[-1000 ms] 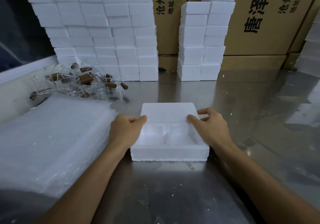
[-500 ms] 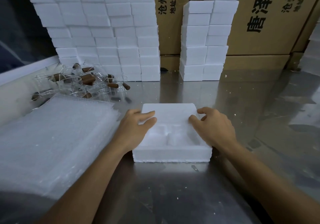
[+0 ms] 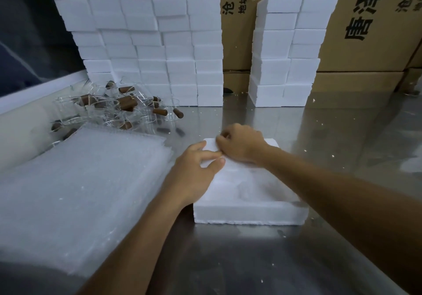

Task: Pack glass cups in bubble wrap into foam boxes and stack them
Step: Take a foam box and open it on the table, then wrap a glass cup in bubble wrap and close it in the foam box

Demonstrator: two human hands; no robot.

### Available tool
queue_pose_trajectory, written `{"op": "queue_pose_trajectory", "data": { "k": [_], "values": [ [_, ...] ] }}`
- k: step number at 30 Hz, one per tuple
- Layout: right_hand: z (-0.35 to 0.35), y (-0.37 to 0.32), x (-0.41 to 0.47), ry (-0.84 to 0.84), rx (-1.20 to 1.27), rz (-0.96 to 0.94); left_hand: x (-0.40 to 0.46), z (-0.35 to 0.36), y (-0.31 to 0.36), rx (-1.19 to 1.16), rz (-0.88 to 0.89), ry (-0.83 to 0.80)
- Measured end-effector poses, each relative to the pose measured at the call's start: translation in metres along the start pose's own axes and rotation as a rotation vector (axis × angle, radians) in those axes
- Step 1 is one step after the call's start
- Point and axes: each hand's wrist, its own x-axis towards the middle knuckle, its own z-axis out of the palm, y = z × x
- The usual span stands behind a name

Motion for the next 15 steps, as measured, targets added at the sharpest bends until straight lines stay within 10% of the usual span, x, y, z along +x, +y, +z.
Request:
{"op": "queue_pose_trajectory", "data": {
  "k": [15],
  "values": [
    [0.057, -0.085, 0.160, -0.046, -0.174, -0.246, -0.005, 0.002, 0.003, 0.121, 0.032, 0.024]
  ]
}}
